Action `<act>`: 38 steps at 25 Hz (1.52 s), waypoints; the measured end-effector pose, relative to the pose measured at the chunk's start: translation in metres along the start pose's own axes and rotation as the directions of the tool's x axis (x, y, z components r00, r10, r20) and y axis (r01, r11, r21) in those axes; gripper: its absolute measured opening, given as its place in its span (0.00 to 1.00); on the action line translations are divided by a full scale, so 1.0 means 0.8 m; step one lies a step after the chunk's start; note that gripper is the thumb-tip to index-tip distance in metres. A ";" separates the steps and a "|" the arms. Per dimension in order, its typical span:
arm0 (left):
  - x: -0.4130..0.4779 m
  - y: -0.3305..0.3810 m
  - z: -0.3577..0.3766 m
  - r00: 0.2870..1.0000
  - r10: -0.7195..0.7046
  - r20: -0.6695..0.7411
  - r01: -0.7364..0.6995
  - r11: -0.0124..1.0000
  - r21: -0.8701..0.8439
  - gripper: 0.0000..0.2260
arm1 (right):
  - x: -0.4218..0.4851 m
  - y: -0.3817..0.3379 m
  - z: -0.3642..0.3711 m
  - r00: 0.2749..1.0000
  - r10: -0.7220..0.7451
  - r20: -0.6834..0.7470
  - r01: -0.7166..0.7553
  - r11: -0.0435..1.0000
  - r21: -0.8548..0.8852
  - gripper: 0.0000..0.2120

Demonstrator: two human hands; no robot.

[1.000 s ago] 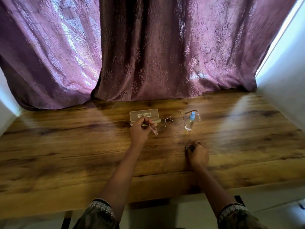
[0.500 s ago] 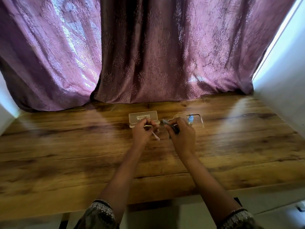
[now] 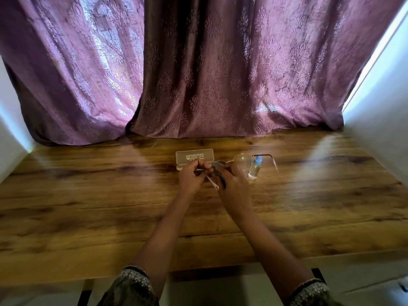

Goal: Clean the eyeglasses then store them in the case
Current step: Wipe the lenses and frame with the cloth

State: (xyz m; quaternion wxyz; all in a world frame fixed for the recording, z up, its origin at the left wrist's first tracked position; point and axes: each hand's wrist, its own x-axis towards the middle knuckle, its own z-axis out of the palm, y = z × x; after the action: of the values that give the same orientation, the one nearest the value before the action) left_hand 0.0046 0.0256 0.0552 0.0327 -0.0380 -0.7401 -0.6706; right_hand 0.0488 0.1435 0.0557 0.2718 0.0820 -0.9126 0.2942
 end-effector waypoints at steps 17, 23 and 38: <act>0.006 0.006 -0.002 0.999 -0.009 -0.038 0.009 1.000 -0.002 0.08 | -0.009 -0.014 -0.010 0.997 0.045 0.058 -0.044 0.999 -0.015 0.14; 0.005 0.009 0.000 0.998 -0.005 -0.056 0.003 0.999 -0.035 0.05 | 0.011 -0.027 -0.007 0.997 0.058 0.058 -0.058 0.998 0.000 0.17; 0.001 0.005 -0.008 0.995 -0.003 -0.099 0.004 1.000 0.009 0.05 | -0.002 -0.035 0.000 0.983 0.071 0.171 -0.061 0.996 -0.061 0.17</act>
State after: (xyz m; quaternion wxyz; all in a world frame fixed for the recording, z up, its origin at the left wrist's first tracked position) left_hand 0.0039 0.0193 0.0603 0.0681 -0.0032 -0.7409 -0.6682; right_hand 0.0587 0.1208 0.0686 0.1840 0.0694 -0.9427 0.2695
